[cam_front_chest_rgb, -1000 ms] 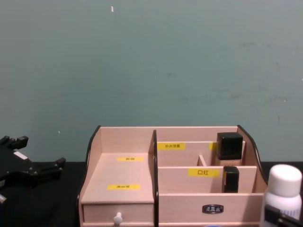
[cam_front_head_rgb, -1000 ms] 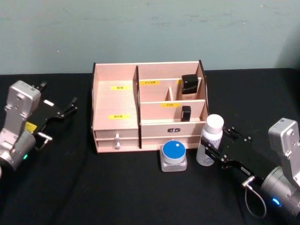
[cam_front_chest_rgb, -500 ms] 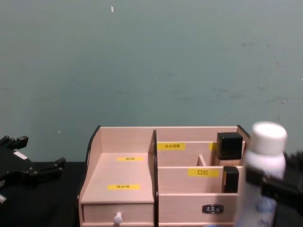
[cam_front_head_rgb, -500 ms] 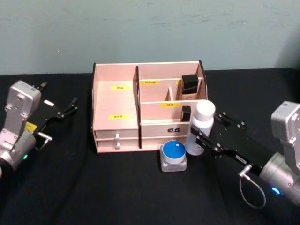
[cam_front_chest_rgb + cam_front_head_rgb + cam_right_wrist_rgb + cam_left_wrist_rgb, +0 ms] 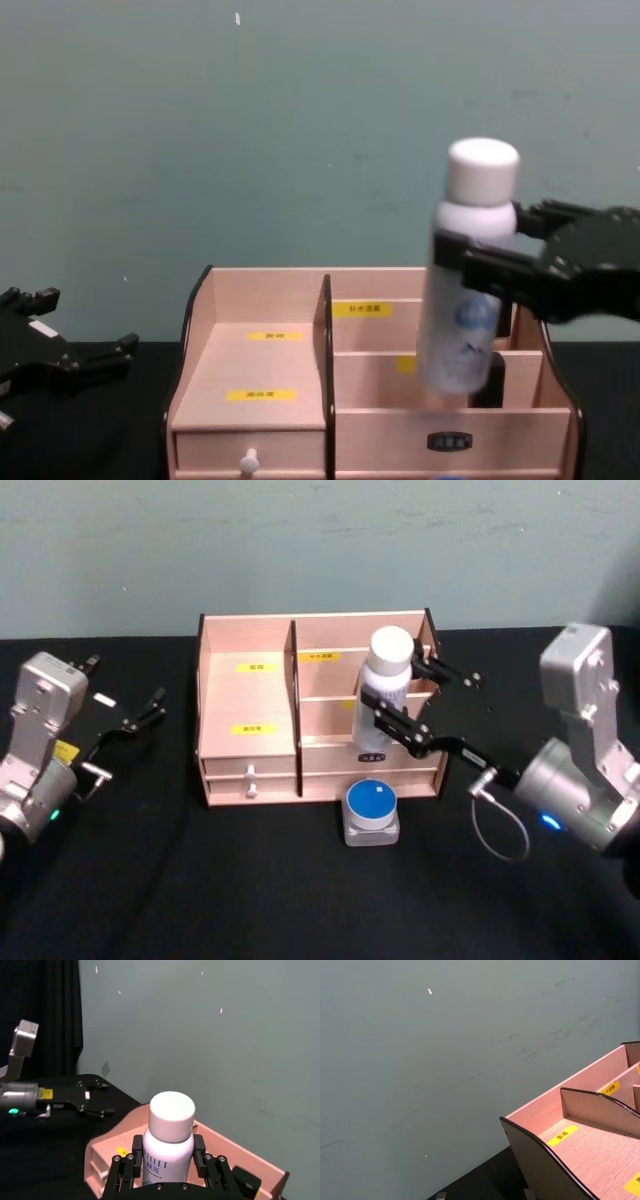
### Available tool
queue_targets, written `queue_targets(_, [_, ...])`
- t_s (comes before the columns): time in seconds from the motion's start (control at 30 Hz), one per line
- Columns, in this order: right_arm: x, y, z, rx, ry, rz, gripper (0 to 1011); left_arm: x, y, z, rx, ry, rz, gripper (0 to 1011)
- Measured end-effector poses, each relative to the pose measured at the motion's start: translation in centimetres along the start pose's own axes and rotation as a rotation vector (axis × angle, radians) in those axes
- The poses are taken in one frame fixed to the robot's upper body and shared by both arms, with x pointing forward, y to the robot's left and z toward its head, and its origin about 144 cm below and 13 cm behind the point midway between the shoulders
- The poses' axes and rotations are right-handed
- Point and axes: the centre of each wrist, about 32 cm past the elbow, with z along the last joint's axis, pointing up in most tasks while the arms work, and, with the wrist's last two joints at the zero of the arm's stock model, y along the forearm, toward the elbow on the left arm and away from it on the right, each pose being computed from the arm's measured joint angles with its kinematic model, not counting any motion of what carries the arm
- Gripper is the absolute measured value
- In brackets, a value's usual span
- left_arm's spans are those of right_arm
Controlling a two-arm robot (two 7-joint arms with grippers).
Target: Pick up the facial cleanser and watermelon frost from the table and place them into the tiered storage box.
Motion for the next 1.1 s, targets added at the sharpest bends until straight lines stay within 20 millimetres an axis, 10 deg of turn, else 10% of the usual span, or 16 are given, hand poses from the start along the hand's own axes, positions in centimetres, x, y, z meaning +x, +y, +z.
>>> queue_targets(1.1, [3.1, 8.1, -2.0, -0.003, -0.01, -0.064, 605, 0.0, 0.0, 0.0, 0.0, 0.0, 0.0, 1001])
